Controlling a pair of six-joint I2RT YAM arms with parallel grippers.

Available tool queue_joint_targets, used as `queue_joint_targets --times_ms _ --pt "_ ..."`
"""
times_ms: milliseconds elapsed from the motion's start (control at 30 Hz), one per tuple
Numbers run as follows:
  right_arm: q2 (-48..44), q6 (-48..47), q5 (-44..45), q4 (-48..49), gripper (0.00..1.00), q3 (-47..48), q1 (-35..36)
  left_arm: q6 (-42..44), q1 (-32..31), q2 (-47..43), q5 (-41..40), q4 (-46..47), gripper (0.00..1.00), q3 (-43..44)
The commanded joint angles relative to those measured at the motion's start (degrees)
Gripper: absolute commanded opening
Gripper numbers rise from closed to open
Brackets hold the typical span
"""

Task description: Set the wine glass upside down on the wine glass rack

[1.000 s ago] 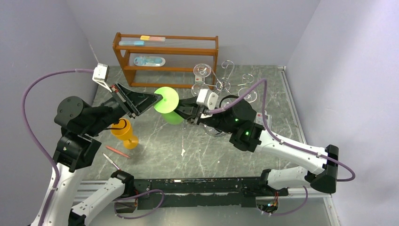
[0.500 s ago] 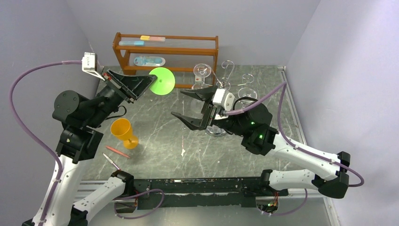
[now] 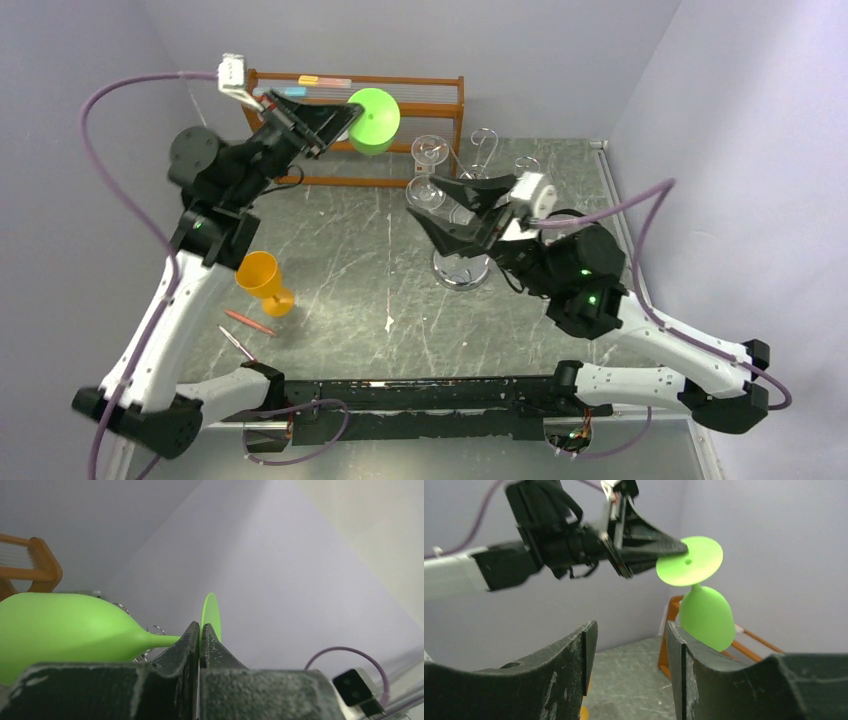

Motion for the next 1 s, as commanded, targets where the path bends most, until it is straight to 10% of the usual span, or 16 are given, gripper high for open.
queue_joint_targets --times_ms 0,533,967 --pt "-4.4 1.0 7.1 1.6 0.55 -1.6 0.3 -2.3 0.2 7.9 3.4 9.9 0.05 4.6" --pt "-14.5 2.0 4.9 1.6 0.58 -5.4 0.3 1.8 -9.7 36.3 2.1 17.8 0.05 23.4" --pt "-16.9 3.4 5.6 0.9 0.59 -7.0 0.3 0.5 -11.5 36.2 -8.4 10.1 0.05 19.7"
